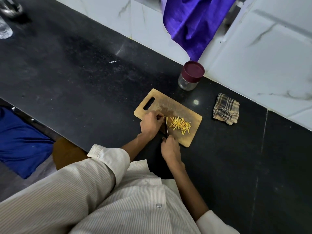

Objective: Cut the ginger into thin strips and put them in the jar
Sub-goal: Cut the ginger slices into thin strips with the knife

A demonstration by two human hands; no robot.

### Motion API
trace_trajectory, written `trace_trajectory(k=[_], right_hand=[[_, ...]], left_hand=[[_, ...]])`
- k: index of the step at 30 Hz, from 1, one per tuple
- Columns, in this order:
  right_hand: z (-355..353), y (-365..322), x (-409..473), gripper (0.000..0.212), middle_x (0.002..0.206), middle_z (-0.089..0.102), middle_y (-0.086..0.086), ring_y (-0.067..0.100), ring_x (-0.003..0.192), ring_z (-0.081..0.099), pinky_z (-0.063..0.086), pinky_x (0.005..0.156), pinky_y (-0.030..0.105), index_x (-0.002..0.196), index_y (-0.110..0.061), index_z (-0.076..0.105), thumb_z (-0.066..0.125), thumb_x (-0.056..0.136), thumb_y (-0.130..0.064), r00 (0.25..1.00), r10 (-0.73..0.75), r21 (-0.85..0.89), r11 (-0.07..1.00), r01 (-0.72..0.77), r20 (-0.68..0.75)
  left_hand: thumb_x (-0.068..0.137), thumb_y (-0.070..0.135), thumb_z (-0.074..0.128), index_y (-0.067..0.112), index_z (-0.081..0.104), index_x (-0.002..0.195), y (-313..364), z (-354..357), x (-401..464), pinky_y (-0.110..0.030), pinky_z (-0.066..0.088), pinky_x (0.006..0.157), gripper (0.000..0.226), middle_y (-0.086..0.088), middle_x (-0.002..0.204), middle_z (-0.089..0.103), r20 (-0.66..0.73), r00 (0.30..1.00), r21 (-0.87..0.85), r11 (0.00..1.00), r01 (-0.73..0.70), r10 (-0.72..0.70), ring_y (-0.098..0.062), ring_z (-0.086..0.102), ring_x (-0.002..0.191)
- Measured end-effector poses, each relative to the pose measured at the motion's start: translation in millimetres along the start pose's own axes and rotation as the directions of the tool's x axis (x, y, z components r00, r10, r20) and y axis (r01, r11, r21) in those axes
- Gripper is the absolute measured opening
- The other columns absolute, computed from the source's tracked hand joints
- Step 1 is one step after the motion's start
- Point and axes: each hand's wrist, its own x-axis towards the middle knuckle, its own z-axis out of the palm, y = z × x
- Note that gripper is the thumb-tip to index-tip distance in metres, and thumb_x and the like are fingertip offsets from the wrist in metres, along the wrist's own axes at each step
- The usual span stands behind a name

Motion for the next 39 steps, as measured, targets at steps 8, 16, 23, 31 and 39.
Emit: trace_trajectory(k=[8,16,23,31,39], right_hand=[[-3.6,5.9,-1.2,0.030,0.117,0.063,0.019,0.037,0.106,0.062,0.051,0.084,0.041,0.119,-0.002,0.054,0.043,0.105,-0.027,0.999,0.026,0.088,0.996,-0.023,-0.034],[-14.6,11.2,-2.4,0.031,0.110,0.063,0.013,0.033,0.097,0.066,0.057,0.082,0.053,0.118,-0.009,0.056,0.044,0.104,-0.034,0.997,0.056,0.153,0.987,-0.049,-0.044],[-11.7,6.5,-3.8,0.029,0.110,0.062,0.013,0.034,0.097,0.066,0.057,0.081,0.054,0.116,-0.009,0.055,0.045,0.103,-0.034,1.000,0.024,0.168,0.986,-0.022,-0.007],[-5.2,-1.4,-2.5,0.030,0.113,0.063,0.017,0.039,0.098,0.066,0.056,0.082,0.056,0.116,-0.009,0.057,0.045,0.102,-0.033,0.999,-0.011,0.154,0.988,0.006,0.034],[-3.8,-2.6,1.3,0.033,0.117,0.061,0.017,0.040,0.100,0.064,0.055,0.083,0.057,0.119,-0.009,0.056,0.044,0.102,-0.034,0.999,-0.004,0.158,0.988,-0.004,0.050]], left_hand=[[0.089,0.016,0.063,0.020,0.072,0.095,2.0,-3.8,-3.1,-0.034,0.055,0.076,0.011,0.004,0.097,0.069,-0.021,1.000,0.010,1.000,-0.002,0.002,-0.012,0.062,0.089],[0.090,0.016,0.062,0.019,0.072,0.096,2.1,-5.1,-3.5,-0.029,0.052,0.072,0.012,0.004,0.098,0.070,-0.016,0.999,0.010,0.999,-0.033,0.033,-0.009,0.061,0.088],[0.090,0.017,0.062,0.021,0.073,0.097,1.7,-4.0,-5.0,-0.032,0.054,0.074,0.014,0.005,0.096,0.070,-0.035,0.999,-0.001,1.000,-0.026,0.026,-0.011,0.063,0.088],[0.090,0.019,0.062,0.020,0.072,0.101,2.1,-4.0,-5.9,-0.034,0.055,0.075,0.015,0.005,0.097,0.071,-0.036,0.999,-0.016,1.000,-0.015,0.014,-0.010,0.064,0.086],[0.090,0.019,0.062,0.021,0.073,0.101,2.7,-4.6,-5.6,-0.032,0.054,0.075,0.016,0.005,0.099,0.071,-0.045,0.999,-0.010,1.000,-0.004,0.004,-0.011,0.064,0.089]])
